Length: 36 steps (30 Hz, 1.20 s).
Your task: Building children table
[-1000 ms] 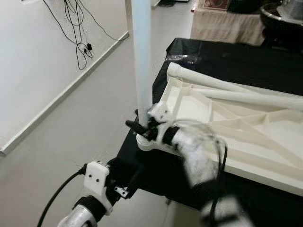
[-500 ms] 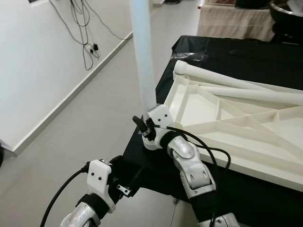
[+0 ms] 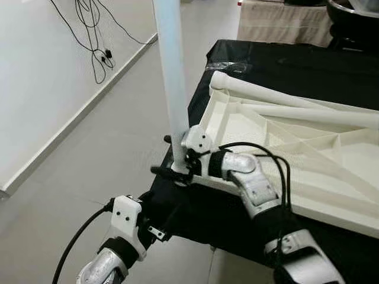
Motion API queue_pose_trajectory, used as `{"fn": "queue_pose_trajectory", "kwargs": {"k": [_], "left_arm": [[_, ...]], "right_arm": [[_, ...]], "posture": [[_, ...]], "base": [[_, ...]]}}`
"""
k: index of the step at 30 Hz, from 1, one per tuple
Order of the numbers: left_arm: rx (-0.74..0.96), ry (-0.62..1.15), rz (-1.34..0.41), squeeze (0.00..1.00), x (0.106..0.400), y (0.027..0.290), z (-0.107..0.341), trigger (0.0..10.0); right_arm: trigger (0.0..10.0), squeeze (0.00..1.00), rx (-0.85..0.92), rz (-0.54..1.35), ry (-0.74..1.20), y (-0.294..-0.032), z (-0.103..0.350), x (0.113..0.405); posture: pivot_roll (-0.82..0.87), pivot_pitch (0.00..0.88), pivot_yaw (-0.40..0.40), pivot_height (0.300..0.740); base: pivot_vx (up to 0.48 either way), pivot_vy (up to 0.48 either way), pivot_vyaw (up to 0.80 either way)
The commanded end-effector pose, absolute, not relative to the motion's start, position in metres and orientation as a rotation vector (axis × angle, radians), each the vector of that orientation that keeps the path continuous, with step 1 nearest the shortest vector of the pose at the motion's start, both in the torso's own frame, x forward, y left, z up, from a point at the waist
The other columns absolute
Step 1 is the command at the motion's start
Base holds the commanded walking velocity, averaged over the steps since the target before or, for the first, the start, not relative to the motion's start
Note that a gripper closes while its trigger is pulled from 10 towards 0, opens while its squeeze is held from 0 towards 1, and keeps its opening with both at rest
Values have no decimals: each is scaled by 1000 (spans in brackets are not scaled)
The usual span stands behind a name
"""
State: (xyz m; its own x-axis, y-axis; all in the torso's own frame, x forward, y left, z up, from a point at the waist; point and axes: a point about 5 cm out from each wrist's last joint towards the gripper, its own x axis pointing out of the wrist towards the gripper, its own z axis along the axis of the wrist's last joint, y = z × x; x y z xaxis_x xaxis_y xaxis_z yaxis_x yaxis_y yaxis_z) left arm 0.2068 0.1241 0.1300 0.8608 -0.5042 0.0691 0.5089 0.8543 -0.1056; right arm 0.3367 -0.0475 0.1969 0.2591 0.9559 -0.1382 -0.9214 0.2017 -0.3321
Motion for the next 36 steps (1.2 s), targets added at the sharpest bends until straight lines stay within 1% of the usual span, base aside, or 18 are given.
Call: {"fn": "queue_pose_trajectory", "kwargs": {"k": [1,5,11,12,15,17,18,19,22,23,24,25,26,27,28,29,30,36], "left_arm": [[-118,-11,-516,0,206,125,123,10000],[-117,-13,-510,0,205,126,123,10000],[-116,-13,-506,0,204,126,123,10000],[-117,-12,-505,0,204,125,123,10000],[-119,-12,-504,0,204,125,124,10000],[-121,-13,-504,0,203,125,124,10000],[-121,-13,-504,0,203,125,124,10000],[-121,-13,-504,0,203,124,124,10000],[-123,-16,-500,0,204,124,125,10000],[-123,-16,-500,0,204,124,125,10000],[-123,-17,-499,0,204,125,125,10000],[-122,-18,-498,0,204,125,125,10000],[-122,-18,-498,0,204,125,125,10000],[-122,-20,-494,0,204,126,126,10000],[-121,-20,-492,0,204,127,126,10000],[-120,-21,-489,0,204,128,126,10000],[-119,-20,-487,0,204,129,126,10000],[-119,-18,-502,0,207,129,124,10000]], "right_arm": [[10000,0,-399,1459,-54,-34,184,327],[10000,0,-389,1613,16,-25,187,333],[10000,0,-407,1631,22,-19,188,338],[0,0,-410,1590,7,-16,189,341],[0,0,-403,1498,-15,-13,191,347],[0,0,-379,1372,-16,-11,189,353],[0,0,-379,1372,-16,-11,189,353],[0,0,-351,1312,-16,-12,188,356],[0,0,-150,1041,-12,-16,176,360],[0,0,-150,1041,-12,-16,176,360],[0,0,-112,930,-12,-21,171,361],[0,0,-24,651,-18,-41,165,363],[0,0,-24,651,-18,-41,165,363],[0,0,-22,471,1,-66,153,356],[0,0,-33,358,15,-83,146,349],[0,0,-41,312,40,-95,140,343],[0,0,-50,319,55,-99,138,341],[0,0,-122,392,52,-92,140,338]], "posture": [[101,182,-2,740],[113,183,-4,740],[116,186,-7,740],[115,187,-7,740],[112,189,-9,740],[110,191,-9,740],[110,191,-9,740],[110,192,-15,740],[106,203,-23,740],[106,203,-23,740],[106,203,-23,740],[118,204,-38,740],[118,204,-38,740],[124,211,-30,740],[121,211,-25,740],[111,209,-17,740],[102,200,-18,740],[101,190,-17,740]], "base": [[0,0,0],[0,0,0],[0,0,0],[0,0,0],[0,0,0],[0,0,0],[0,0,0],[0,0,0],[0,0,0],[0,0,0],[0,0,0],[0,0,0],[0,0,0],[0,0,0],[0,0,0],[0,0,0],[0,0,0],[0,0,0]]}}
